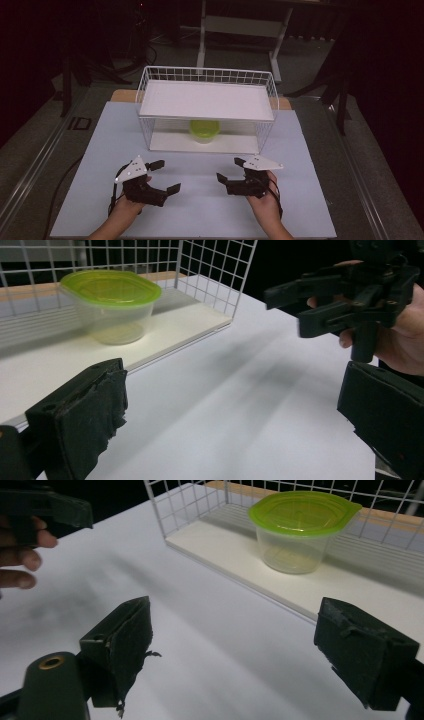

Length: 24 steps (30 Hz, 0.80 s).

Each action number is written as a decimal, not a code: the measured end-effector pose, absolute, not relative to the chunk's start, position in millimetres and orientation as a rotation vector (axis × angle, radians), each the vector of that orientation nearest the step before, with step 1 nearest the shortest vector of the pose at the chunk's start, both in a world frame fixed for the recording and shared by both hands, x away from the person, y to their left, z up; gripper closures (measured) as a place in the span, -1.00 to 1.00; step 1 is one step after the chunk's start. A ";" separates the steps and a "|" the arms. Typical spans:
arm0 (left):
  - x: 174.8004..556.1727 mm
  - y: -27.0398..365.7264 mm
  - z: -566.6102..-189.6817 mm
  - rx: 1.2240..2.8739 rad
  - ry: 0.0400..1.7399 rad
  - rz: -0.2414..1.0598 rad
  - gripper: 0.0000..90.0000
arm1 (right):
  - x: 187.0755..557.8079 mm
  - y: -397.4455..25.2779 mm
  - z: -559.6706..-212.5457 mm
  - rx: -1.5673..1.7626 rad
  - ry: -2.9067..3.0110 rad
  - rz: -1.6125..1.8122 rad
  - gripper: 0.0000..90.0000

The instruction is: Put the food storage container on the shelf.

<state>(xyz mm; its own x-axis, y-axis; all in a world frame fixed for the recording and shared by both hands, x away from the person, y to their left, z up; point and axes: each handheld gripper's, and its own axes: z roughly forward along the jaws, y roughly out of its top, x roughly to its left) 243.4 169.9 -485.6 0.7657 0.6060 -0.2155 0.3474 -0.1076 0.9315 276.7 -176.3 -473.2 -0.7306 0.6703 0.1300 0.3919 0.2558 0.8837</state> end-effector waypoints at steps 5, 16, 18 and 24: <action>237.3 180.7 -485.4 1.724 0.758 0.272 -0.99 | 267.6 -188.1 -473.3 0.993 2.255 1.469 -0.66; 224.6 202.1 -487.6 1.723 0.780 0.288 -0.99 | 252.1 -215.1 -472.5 1.029 2.240 1.471 -0.66; 222.3 204.2 -489.0 1.740 0.780 0.292 -0.99 | 250.6 -220.2 -473.0 1.042 2.232 1.481 -0.66; 216.4 212.8 -492.7 1.754 0.792 0.304 -0.99 | 246.7 -231.6 -473.6 1.053 2.216 1.458 -0.66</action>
<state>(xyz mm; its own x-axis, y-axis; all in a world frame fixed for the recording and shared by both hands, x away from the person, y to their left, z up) 216.4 212.8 -492.7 0.7404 0.6460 -0.1856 0.3557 -0.1423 0.9237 246.7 -231.6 -473.6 -0.6923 0.7060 0.1491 0.4164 0.2221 0.8817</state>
